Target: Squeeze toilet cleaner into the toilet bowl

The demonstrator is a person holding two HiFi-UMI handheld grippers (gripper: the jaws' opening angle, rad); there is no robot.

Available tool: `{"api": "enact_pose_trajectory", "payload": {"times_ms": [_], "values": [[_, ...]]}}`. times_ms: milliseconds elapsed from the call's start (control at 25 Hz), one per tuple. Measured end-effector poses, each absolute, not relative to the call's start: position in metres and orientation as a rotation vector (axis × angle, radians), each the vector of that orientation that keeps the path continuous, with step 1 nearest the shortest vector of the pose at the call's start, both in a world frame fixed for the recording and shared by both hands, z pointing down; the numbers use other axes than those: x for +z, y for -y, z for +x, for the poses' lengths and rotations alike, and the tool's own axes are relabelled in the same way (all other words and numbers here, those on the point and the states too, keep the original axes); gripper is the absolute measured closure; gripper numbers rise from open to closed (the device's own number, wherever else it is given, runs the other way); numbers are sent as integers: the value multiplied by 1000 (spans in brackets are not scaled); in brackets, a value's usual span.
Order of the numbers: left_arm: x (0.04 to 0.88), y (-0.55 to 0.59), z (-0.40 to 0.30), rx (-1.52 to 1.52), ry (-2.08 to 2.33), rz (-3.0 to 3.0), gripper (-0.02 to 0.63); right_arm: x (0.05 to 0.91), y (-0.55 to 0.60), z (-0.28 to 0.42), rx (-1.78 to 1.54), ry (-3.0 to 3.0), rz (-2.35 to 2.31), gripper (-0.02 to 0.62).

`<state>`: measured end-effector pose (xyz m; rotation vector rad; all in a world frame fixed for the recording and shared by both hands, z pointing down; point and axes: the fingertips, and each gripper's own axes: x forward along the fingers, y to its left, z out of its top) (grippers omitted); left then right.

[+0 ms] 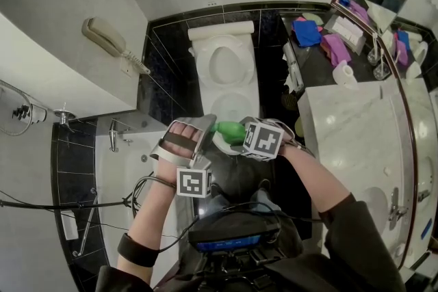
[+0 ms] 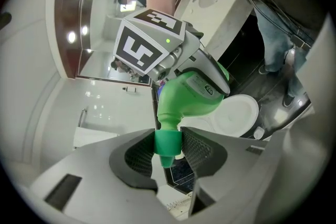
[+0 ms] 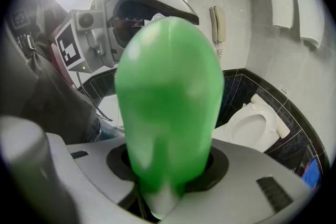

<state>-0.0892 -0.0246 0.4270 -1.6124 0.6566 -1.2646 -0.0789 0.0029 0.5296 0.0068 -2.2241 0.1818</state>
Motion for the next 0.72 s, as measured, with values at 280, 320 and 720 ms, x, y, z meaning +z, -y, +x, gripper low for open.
{"api": "enact_pose_trajectory", "payload": {"times_ms": [280,320,720], "values": [[430,25,-89,-1263,-657,-1631,446,533,-1,-80,185,2228,11,402],[430,25,-89,-1262,-655,-1633,448,533,1,-80,184,2229,14,402],[431,32,-84,-1258,-676,-1638,448,533,1,-83,246,2238,-2,402]]}}
